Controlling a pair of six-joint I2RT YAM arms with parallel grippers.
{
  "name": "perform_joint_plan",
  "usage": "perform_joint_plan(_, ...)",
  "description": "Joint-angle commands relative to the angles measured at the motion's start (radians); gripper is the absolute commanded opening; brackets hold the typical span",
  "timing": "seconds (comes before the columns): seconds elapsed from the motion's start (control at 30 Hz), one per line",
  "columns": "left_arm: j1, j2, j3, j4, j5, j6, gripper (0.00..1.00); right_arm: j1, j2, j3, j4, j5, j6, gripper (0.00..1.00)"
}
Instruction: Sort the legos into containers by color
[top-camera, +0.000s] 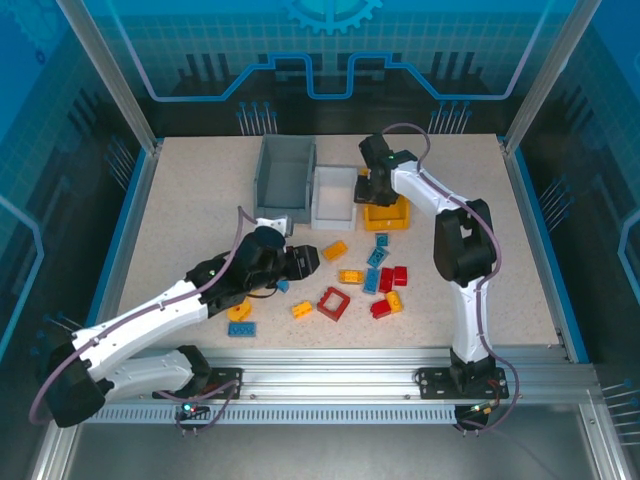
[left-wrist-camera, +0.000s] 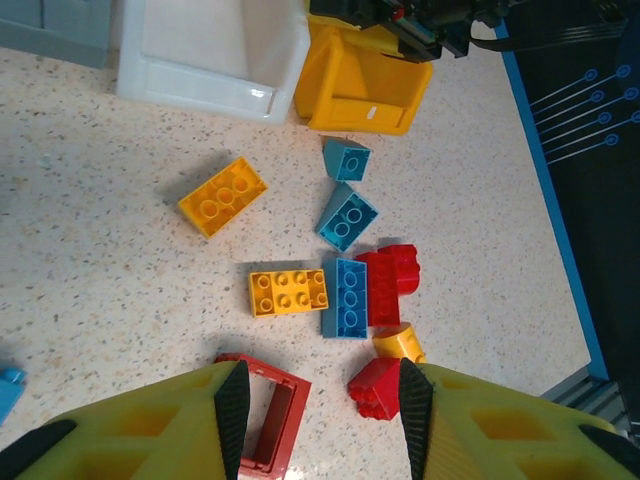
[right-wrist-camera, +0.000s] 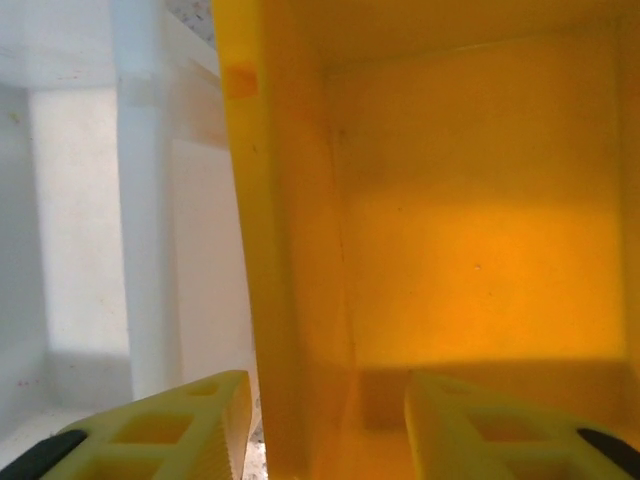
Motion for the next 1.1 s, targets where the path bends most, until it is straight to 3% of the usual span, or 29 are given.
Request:
perform_joint_plan(0.0, -0.007, -0.040, 0.015, -0.089, -0.048, -0.017, 0.47, -0.006, -0.096, -0.034, 0.010, 0.011, 0.014, 0.48)
perform_joint_plan(0.33, 0.004, -0.086, 0.096, -0.329, -0.101, -0.045, 0.48, 0.016, -0.379, -0.159, 0.055, 0.055, -0.033, 0.56)
perform_joint_plan(0.57, 0.035, -0.120, 0.150, -0.421, -0.027, 0.014, 0.49, 0.083, -0.699, -0.358, 0.066, 0.039, -0.055, 0.56)
perform_joint_plan(0.7, 0.039, -0.116, 0.157, -0.448, 0.040, 0.064, 0.49, 0.192, -0.915, -0.497, 0.026, 0.044, -0.025, 0.57)
perform_joint_plan(0.87, 0.039, -0.062, 0.125, -0.403, 0.173, 0.109, 0.48, 0.389, -1.168, -0.702, -0.052, 0.108, 0.123, 0.56)
perform_joint_plan(1.0, 0.028, 0.065, 0.102, -0.311, 0.275, 0.149, 0.44, 0.557, -1.340, -0.912, -0.058, 0.164, 0.282, 0.56)
perform_joint_plan(1.07, 0.004, 0.155, 0.116, -0.280, 0.275, 0.183, 0.43, 0.627, -1.400, -1.006, -0.042, 0.195, 0.336, 0.56)
